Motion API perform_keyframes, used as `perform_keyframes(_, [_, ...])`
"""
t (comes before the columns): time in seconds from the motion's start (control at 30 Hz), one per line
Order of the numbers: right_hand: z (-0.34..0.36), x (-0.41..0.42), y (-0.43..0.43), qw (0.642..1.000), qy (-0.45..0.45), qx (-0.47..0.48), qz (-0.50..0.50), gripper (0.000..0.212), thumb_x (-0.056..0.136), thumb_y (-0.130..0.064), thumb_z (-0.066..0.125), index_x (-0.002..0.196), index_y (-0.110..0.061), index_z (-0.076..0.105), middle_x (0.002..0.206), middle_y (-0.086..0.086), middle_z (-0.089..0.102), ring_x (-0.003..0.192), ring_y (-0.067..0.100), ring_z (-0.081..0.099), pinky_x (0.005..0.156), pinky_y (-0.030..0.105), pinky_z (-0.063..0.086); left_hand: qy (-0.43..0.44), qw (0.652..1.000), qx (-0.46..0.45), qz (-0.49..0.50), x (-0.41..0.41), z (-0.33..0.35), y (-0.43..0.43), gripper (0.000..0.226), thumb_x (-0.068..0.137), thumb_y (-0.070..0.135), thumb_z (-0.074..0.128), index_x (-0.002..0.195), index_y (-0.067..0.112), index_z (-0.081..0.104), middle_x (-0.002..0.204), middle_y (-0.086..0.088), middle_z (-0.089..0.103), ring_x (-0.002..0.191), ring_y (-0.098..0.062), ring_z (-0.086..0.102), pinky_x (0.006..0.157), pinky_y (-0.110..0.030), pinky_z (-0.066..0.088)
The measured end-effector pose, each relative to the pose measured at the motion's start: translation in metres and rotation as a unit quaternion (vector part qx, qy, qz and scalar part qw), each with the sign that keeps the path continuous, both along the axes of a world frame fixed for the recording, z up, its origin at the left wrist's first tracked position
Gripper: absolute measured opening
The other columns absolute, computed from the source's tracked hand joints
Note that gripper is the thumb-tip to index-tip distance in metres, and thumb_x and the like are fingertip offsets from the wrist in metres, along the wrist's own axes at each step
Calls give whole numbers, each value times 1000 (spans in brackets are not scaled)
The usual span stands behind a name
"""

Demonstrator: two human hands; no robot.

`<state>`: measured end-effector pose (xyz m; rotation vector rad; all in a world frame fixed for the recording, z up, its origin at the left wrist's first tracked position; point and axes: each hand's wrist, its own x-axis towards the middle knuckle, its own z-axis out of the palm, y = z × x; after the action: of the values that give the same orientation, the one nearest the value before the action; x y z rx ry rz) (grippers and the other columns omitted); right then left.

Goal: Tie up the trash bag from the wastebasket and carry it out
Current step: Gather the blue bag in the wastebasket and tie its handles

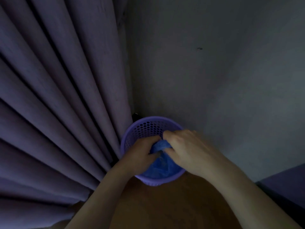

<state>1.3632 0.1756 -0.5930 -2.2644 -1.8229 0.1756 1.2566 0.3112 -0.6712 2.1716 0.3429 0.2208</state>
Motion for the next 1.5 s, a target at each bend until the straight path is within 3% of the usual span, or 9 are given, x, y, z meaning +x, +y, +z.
perform_keyframes(0.2, [2,21,-2,975,182,127,-5,11,91,-25,51,86,-21,61,73,-9,63,68,8,60,61,27,46,-20,999,-14,22,-2,3,-2,25,94,16,59,106,39,60,101,11,71,95,0,67,84,-28,55])
perform_keyframes(0.3, [-20,34,7,913,345,202,-85,20,97,-16,56,82,-27,62,71,-18,66,68,-1,62,61,14,44,-59,998,-11,15,0,6,-10,17,93,30,59,109,29,62,101,6,73,91,-3,68,78,-27,55])
perform_keyframes(0.53, [-44,32,21,757,587,192,-214,5,89,-8,69,90,-13,67,78,0,73,75,15,72,64,28,58,-124,984,39,118,-4,11,-13,32,87,16,69,106,36,52,99,18,63,95,0,61,78,-16,49])
perform_keyframes(0.8, [-31,29,10,888,438,6,-142,23,91,-17,61,72,-21,73,72,-10,70,72,2,65,67,27,52,-124,976,166,69,-11,20,-5,25,91,12,53,112,21,62,111,11,53,99,-3,51,89,-12,40])
perform_keyframes(0.93, [-14,16,-2,991,58,41,-113,41,82,-47,47,101,-22,73,114,-3,54,110,16,48,95,40,42,-93,982,152,60,-8,22,-4,20,90,9,54,105,19,62,104,14,53,89,5,48,79,-7,35])
perform_keyframes(1.1, [1,-13,-3,991,-31,122,-54,33,81,-48,60,101,-23,67,94,-3,61,76,15,61,57,27,45,-24,996,-6,82,-5,21,0,17,93,5,54,100,15,66,93,-1,71,82,-9,64,76,-31,50])
perform_keyframes(1.23, [-22,-2,-1,989,35,130,-65,14,88,-15,63,100,-15,70,85,-5,70,68,14,64,57,31,53,17,988,-125,92,-4,30,1,12,95,6,57,97,1,68,93,-23,71,83,-33,66,81,-51,52])
perform_keyframes(1.4, [-41,7,7,975,38,198,-93,11,78,1,70,83,-9,70,65,-4,60,59,2,43,54,18,38,49,921,-377,89,-10,39,-5,23,97,13,55,112,-2,66,99,-20,75,84,-25,73,65,-27,56])
perform_keyframes(1.5, [-49,8,10,973,56,205,-95,11,80,0,66,83,-11,68,69,-2,65,60,3,47,55,17,38,52,880,-466,80,-11,40,-9,18,96,14,54,104,4,67,62,2,67,41,-4,56,37,-13,38])
